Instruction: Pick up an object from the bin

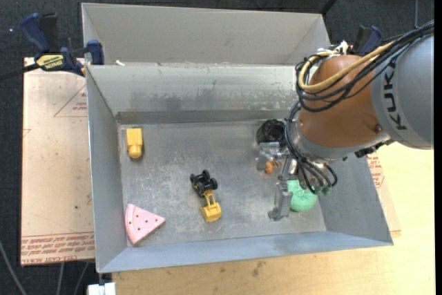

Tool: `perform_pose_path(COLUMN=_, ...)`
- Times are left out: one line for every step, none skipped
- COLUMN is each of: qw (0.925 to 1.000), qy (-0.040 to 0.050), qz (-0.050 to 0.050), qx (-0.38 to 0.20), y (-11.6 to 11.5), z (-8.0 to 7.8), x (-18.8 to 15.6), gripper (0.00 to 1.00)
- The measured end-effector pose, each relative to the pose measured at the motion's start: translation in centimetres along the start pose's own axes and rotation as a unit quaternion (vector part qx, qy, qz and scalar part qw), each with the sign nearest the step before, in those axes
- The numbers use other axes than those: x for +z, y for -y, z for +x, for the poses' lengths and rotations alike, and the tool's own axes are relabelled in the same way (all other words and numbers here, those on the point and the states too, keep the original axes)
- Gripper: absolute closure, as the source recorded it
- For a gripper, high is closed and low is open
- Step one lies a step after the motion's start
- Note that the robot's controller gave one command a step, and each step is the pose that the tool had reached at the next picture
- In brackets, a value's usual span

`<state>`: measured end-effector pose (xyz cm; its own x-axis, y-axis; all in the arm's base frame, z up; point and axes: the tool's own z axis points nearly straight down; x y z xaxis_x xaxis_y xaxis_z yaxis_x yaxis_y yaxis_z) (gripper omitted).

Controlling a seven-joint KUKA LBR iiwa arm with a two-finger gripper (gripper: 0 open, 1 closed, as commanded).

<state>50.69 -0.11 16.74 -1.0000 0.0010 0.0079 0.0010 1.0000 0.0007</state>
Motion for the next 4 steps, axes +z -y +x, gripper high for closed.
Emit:
perform_pose_path(qw=1.0, qy=0.004, qz=0.0, qx=0.0, y=0.0, z=-0.2, x=-0.4, gripper=0.0)
perform_pose_path(qw=0.9956, qy=0.0081, qz=0.0, qx=-0.094, y=3.7, z=-2.3, x=3.4, gripper=0.0)
perform_pose_path(qw=0.9949, qy=0.0036, qz=0.0, qx=-0.101, y=9.1, z=-1.3, x=4.1, gripper=0.0)
perform_pose_path(qw=0.9903, qy=0.0057, qz=0.001, qx=-0.139, y=10.9, z=-2.9, x=4.7, gripper=0.0)
